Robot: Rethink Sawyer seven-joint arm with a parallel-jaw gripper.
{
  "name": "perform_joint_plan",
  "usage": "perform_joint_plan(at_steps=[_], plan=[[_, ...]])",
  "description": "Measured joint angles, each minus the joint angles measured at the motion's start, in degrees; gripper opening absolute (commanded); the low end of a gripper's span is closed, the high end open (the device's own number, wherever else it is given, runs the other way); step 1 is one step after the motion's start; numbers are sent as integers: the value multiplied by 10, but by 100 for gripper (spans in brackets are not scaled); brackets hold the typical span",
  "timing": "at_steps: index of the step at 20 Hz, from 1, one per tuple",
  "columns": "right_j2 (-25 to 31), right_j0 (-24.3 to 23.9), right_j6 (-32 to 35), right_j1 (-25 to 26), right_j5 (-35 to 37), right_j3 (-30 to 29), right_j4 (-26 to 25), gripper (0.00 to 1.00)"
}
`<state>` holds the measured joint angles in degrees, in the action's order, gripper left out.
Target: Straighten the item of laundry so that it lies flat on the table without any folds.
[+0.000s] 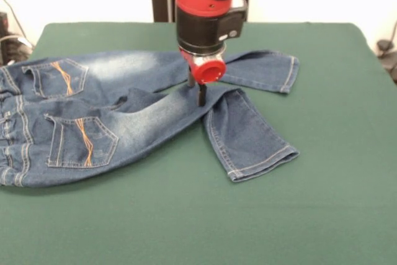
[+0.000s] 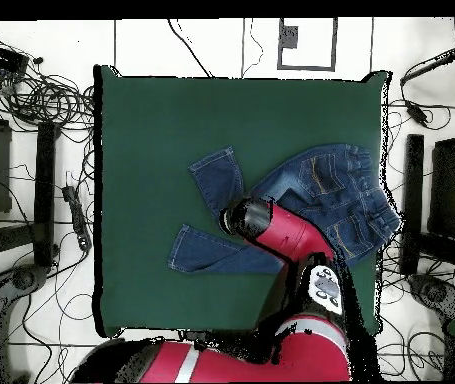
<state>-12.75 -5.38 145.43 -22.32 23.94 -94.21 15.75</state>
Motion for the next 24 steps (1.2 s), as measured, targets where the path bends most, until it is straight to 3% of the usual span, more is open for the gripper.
perform_joint_plan(at_steps=[9,24], plan=[[-12,31,0,-6,-101,-16,-26,100],[-14,33,0,-6,-131,-25,-27,100]])
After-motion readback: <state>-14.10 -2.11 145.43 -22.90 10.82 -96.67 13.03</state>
